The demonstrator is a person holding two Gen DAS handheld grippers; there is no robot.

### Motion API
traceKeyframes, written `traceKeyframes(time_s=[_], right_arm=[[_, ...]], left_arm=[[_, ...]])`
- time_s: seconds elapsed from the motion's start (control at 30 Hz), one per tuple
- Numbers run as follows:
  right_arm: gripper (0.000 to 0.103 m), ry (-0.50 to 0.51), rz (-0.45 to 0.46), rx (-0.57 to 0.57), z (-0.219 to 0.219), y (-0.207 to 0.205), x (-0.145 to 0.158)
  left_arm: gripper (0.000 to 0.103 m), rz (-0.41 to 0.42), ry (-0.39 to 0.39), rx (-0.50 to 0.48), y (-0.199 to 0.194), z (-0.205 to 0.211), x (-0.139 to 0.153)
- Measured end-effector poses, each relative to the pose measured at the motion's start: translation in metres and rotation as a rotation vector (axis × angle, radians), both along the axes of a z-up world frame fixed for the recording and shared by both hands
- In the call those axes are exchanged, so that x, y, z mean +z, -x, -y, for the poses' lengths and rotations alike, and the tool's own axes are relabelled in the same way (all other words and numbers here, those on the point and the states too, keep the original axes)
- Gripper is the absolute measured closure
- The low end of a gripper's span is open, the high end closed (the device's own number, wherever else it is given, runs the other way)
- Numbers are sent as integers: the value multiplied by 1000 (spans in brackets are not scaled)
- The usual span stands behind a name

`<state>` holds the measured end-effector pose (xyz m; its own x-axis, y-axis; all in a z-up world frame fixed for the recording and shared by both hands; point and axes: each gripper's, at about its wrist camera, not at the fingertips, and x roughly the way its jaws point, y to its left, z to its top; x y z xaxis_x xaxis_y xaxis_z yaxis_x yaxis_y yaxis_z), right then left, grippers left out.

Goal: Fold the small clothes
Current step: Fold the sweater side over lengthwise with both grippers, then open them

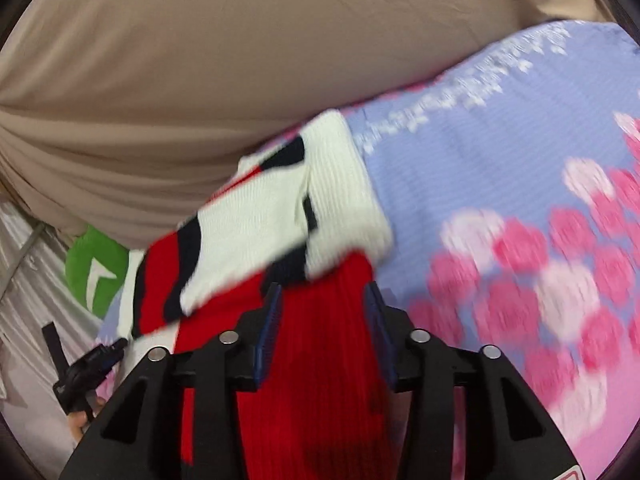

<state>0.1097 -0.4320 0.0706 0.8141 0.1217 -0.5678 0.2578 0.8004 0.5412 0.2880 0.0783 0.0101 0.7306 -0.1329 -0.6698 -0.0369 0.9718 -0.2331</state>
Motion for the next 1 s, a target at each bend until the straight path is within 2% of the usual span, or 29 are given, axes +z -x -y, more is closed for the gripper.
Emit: traceKeyframes(time_s=[0.13, 0.23, 0.3, 0.33, 0.43, 0.53, 0.63, 0.7, 0.73, 0.77, 0.8, 0.83, 0.87, 0.93, 1.0], right_arm=[[52, -35, -23, 64, -24, 58, -10], [50, -41, -45, 94, -46, 104, -21], [44, -18, -64, 111, -59, 136, -26], [44, -12, -56, 127, -65, 154, -26], [41, -7, -60, 171, -82, 195, -27], [40, -22, -68, 199, -98, 218, -33], [40, 13, -81, 220, -110, 223, -32], [40, 38, -91, 219, -115, 218, -33], [40, 47, -94, 213, -117, 215, -32], [46, 52, -96, 207, -116, 214, -32], [68, 48, -97, 203, -116, 214, -32], [84, 27, -104, 210, -116, 213, -36], [91, 17, -110, 205, -116, 213, -38], [92, 42, -58, 191, -118, 222, -29], [93, 35, -7, 187, -120, 235, -20]], left_arm=[[44, -16, -11, -52, 61, -21, -5], [43, -61, 52, -98, 107, -51, -16], [43, -27, -2, -135, 144, -61, -19], [41, -28, -19, -161, 168, -66, -20], [32, -32, 16, -229, 209, -75, -24], [30, -42, 36, -267, 237, -75, -26], [31, -46, 63, -288, 243, -70, -27], [39, -50, 81, -290, 243, -66, -27], [50, -51, 90, -290, 241, -64, -27], [61, -58, 102, -289, 239, -62, -27], [67, -65, 103, -271, 237, -62, -28], [87, -73, 114, -270, 235, -61, -28], [90, -93, 143, -281, 233, -61, -30], [90, -101, 180, -267, 235, -66, -27], [91, -68, 188, -260, 246, -72, -18]])
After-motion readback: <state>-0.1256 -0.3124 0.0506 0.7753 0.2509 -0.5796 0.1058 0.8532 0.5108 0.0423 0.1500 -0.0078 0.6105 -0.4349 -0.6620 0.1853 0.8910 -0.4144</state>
